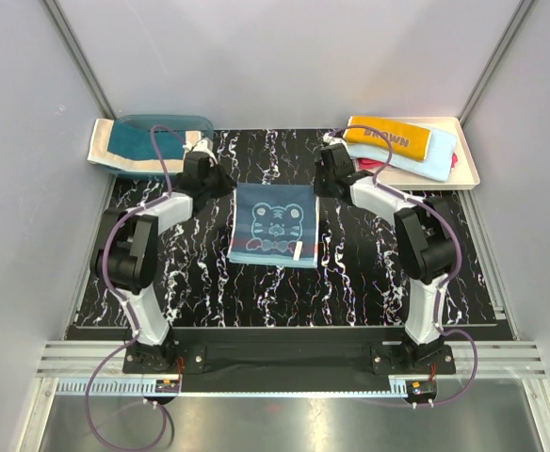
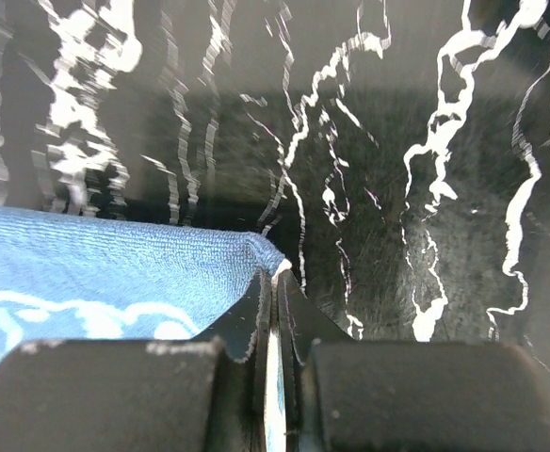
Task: Fold and stack the towels
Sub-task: Fold the towel
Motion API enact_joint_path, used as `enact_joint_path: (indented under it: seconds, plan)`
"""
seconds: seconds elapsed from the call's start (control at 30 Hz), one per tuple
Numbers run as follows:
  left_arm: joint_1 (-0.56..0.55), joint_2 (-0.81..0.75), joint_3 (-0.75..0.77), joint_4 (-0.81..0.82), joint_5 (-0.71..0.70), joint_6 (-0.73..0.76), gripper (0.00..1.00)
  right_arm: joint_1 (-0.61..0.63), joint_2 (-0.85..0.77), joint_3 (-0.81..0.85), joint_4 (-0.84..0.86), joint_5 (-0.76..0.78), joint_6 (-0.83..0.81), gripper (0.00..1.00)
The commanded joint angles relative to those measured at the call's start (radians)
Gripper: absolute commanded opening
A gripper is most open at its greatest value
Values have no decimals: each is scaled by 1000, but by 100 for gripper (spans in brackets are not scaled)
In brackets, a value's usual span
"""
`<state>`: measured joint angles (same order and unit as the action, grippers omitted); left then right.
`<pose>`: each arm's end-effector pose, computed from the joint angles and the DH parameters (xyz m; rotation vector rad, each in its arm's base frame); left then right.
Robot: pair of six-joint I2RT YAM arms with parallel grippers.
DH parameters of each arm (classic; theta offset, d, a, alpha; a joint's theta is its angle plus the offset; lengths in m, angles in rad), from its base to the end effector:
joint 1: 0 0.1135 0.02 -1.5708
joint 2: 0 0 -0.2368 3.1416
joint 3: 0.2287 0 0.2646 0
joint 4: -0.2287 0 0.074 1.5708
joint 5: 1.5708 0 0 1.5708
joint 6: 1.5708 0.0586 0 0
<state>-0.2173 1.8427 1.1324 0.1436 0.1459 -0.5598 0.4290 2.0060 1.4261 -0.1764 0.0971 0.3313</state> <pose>0.4175 -0.1009 0.1482 -0.2868 2.1743 -0.6040 0.4248 0.1881 0.1464 -0.0652 2.3372 0.2687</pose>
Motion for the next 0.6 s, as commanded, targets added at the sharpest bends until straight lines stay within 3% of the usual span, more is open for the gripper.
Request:
enact_joint_path:
  seconds: [0.0, 0.57]
  plan:
    - [6, -72, -46, 102, -16, -8, 0, -10, -105, -26, 75, 24, -3, 4]
    - [-39, -264, -330, 189, -17, -23, 0, 30, -331, -414, 238, -30, 118, 4]
